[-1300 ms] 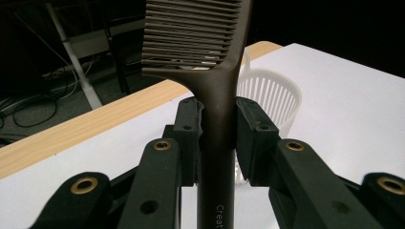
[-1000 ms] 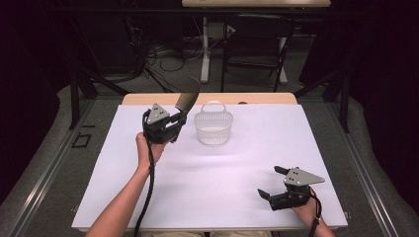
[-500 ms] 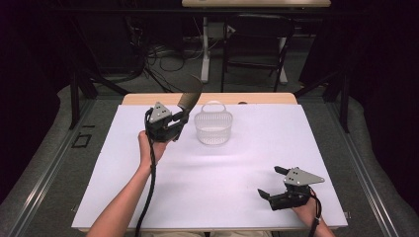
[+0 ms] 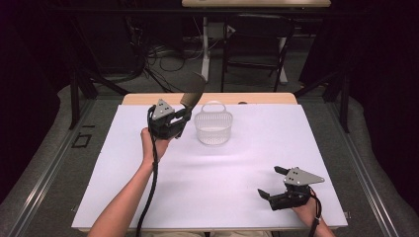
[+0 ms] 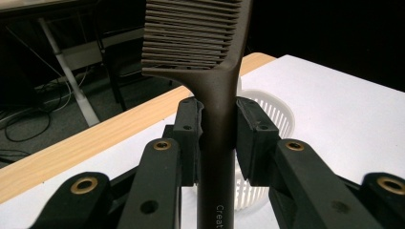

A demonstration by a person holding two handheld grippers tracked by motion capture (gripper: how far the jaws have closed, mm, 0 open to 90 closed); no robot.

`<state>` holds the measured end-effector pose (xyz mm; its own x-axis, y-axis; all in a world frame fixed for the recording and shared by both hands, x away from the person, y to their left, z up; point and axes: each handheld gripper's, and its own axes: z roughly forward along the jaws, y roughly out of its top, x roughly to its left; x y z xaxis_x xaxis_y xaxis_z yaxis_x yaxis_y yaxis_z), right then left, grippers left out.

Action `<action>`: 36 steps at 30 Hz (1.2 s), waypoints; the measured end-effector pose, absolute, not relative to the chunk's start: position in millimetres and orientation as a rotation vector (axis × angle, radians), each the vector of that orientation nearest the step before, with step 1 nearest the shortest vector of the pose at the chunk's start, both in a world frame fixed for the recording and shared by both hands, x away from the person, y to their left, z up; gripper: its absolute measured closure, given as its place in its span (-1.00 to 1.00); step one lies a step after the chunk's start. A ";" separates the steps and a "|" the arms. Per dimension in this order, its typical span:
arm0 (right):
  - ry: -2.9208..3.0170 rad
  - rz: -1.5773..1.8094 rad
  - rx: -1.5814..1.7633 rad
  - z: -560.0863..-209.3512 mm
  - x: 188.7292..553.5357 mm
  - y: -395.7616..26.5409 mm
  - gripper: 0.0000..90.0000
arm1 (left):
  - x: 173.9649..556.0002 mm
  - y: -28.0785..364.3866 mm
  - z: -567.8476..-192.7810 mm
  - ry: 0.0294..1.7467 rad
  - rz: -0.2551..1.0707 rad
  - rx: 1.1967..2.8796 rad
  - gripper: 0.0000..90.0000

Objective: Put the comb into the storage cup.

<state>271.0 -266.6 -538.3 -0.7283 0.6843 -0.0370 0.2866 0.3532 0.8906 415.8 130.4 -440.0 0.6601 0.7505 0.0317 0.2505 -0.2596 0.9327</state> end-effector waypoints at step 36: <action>2.215 1.339 0.851 -538.2 271.0 -267.1 -0.94 | 427.7 118.4 -431.0 0.774 0.611 1.768 0.60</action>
